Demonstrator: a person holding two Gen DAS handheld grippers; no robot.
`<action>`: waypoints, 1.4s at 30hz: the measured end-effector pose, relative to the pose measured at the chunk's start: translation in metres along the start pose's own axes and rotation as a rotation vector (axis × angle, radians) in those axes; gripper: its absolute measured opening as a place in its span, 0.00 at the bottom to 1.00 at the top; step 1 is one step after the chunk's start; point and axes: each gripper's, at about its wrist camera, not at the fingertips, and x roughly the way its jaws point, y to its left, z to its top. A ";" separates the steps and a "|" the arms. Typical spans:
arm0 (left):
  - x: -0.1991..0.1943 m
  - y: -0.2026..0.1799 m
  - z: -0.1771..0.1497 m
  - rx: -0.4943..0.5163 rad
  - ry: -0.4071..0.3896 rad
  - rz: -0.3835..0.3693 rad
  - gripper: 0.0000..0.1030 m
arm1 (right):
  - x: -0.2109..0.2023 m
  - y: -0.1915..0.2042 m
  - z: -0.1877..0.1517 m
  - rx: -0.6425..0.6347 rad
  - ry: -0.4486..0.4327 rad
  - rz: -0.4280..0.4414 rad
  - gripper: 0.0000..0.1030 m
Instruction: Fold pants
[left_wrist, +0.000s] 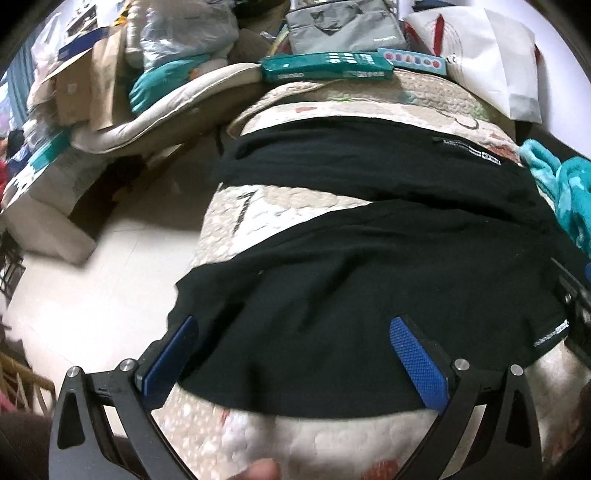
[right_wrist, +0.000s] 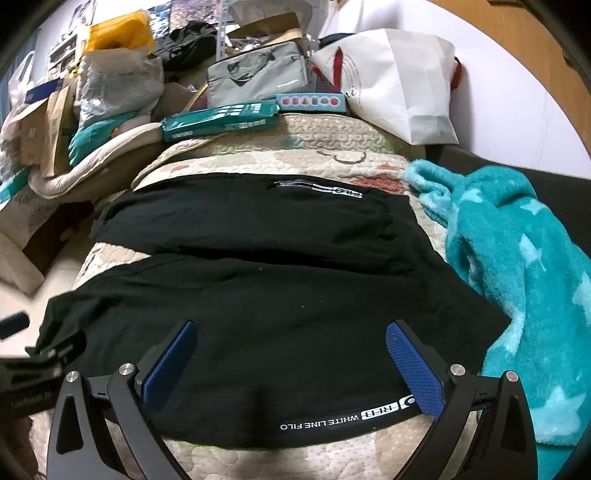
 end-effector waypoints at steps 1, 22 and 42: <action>-0.005 0.001 -0.002 -0.005 0.002 0.002 1.00 | 0.000 -0.005 0.001 0.023 0.006 0.007 1.00; 0.022 -0.010 -0.051 -0.024 0.225 0.013 1.00 | -0.047 -0.040 0.013 0.186 -0.076 0.083 1.00; -0.024 0.007 -0.002 0.008 0.038 -0.089 0.97 | -0.053 -0.032 0.022 0.091 -0.116 0.091 1.00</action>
